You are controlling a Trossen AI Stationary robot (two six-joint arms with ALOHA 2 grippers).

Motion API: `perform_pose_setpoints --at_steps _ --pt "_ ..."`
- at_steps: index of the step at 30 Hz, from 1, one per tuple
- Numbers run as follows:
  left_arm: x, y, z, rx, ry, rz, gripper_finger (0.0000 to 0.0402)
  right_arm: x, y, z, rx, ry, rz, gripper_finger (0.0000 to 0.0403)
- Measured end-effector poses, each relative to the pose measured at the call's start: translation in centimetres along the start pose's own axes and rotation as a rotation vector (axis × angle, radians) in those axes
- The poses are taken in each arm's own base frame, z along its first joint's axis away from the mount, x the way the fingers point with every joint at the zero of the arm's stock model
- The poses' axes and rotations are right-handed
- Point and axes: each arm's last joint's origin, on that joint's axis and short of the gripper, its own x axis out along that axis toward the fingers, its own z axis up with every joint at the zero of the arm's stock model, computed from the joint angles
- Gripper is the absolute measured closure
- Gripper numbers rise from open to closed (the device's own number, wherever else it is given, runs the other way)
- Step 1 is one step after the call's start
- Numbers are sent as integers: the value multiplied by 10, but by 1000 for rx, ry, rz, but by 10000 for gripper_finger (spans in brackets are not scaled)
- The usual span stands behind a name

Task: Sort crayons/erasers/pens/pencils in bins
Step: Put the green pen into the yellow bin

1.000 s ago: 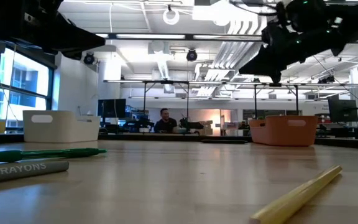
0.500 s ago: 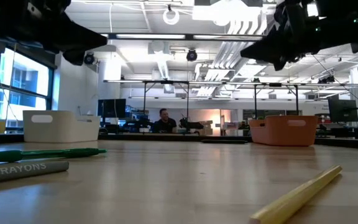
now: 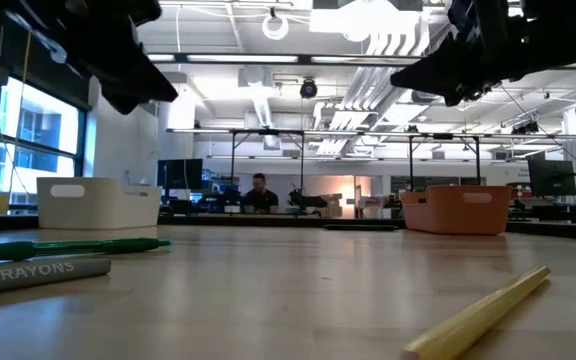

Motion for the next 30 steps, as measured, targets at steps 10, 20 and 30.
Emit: perform_pose_setpoints --at_steps 10,20,30 --pt "31 -26 29 -21 239 63 401 11 3 -11 -60 39 -25 403" --pt "53 -46 33 -144 417 70 375 13 5 -12 -109 33 25 403" --pt "79 -72 42 -193 549 132 329 13 5 -9 -109 6 24 403"
